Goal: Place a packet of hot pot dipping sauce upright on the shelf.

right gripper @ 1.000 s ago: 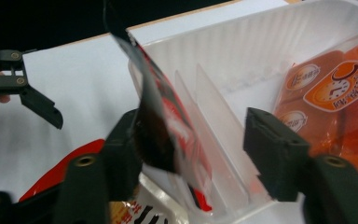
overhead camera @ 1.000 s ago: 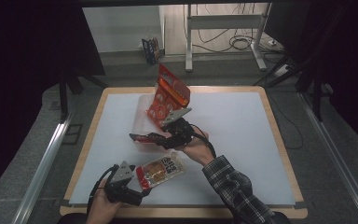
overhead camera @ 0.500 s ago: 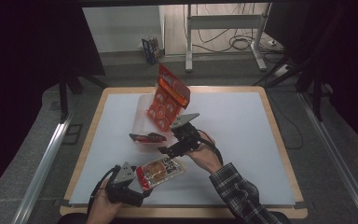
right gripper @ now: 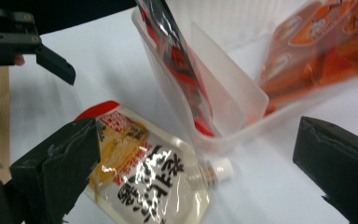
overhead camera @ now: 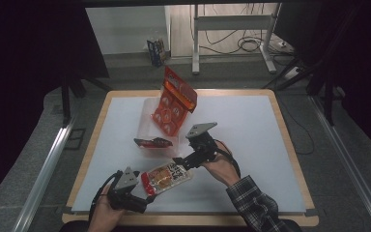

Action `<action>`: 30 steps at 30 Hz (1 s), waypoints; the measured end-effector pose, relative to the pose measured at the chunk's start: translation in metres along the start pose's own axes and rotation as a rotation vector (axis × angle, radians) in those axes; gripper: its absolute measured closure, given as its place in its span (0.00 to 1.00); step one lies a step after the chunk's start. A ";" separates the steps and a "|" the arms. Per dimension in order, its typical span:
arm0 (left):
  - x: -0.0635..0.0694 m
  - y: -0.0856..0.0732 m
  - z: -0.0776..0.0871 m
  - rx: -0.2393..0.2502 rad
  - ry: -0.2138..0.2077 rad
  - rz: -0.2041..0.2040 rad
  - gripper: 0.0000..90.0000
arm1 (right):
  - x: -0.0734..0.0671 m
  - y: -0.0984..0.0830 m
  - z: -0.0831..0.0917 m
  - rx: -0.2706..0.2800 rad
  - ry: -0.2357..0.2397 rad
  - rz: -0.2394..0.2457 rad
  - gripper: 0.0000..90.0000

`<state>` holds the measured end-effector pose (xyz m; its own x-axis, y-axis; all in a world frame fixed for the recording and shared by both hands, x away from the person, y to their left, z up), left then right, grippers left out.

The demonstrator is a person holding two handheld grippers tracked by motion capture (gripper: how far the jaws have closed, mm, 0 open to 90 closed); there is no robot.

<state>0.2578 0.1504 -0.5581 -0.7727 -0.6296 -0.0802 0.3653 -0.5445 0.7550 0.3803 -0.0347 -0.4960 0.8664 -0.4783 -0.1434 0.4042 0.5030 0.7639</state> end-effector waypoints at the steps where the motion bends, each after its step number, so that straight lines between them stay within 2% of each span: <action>1: 0.000 0.000 0.000 -0.001 0.001 -0.003 0.02 | 0.000 -0.002 0.001 -0.003 -0.001 -0.007 0.00; 7: 0.001 0.001 0.002 0.010 -0.020 -0.006 0.02 | 0.001 -0.014 0.005 -0.019 -0.011 -0.025 0.00; 16: 0.000 0.001 0.003 0.002 0.004 -0.012 0.06 | -0.001 -0.026 0.019 -0.018 -0.020 -0.042 0.00; 25: -0.003 0.001 0.003 0.004 0.008 -0.032 0.15 | -0.003 -0.041 0.032 -0.023 -0.042 -0.043 0.00; 30: -0.007 0.001 0.006 0.026 -0.011 -0.025 0.29 | -0.007 -0.046 0.036 0.000 -0.026 -0.043 0.00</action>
<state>0.2604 0.1578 -0.5530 -0.7873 -0.6097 -0.0919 0.3323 -0.5451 0.7697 0.3445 -0.0804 -0.5077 0.8405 -0.5177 -0.1600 0.4409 0.4817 0.7573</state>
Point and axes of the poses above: each handheld gripper's, and its own axes: z roughly backward along the jaws, y roughly out of its top, x roughly to its right, the point moved 6 cm from there along -z, roughly forward along the jaws, and after that the axes turned 7 degrees about -z, right-handed, at the moved point
